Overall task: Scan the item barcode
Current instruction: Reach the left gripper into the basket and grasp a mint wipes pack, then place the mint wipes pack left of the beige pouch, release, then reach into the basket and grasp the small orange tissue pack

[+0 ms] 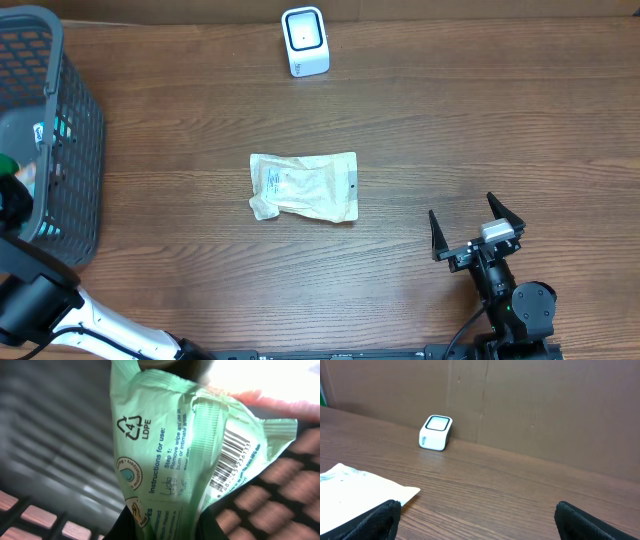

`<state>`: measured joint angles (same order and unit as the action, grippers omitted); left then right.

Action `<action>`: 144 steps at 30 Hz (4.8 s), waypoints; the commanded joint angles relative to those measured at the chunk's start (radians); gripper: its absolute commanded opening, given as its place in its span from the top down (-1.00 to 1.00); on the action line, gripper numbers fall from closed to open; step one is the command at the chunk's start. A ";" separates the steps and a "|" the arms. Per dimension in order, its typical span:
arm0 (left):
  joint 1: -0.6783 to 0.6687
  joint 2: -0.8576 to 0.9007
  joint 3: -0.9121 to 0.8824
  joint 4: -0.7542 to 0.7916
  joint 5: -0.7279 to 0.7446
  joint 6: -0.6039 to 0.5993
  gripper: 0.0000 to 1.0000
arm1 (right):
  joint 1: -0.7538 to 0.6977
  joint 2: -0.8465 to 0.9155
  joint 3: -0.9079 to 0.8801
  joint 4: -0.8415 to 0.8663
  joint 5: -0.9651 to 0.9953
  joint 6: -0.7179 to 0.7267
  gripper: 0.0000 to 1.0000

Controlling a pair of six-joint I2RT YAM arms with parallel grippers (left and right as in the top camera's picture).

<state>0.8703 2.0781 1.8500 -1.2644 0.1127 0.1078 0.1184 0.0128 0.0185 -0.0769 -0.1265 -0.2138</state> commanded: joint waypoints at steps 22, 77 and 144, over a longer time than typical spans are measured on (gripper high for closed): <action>-0.273 -0.365 0.631 -0.208 0.350 -0.105 0.88 | -0.003 -0.010 -0.010 0.005 0.006 0.006 -1.00; -0.751 -0.336 0.362 -0.056 0.092 -0.198 -0.99 | -0.003 -0.010 -0.010 0.005 0.006 0.006 -1.00; -0.182 0.149 0.024 0.425 0.027 0.311 -0.55 | -0.003 -0.010 -0.010 0.005 0.006 0.006 -1.00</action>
<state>0.6769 2.2086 1.8759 -0.8375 0.1741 0.4000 0.1184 0.0120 0.0185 -0.0761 -0.1261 -0.2134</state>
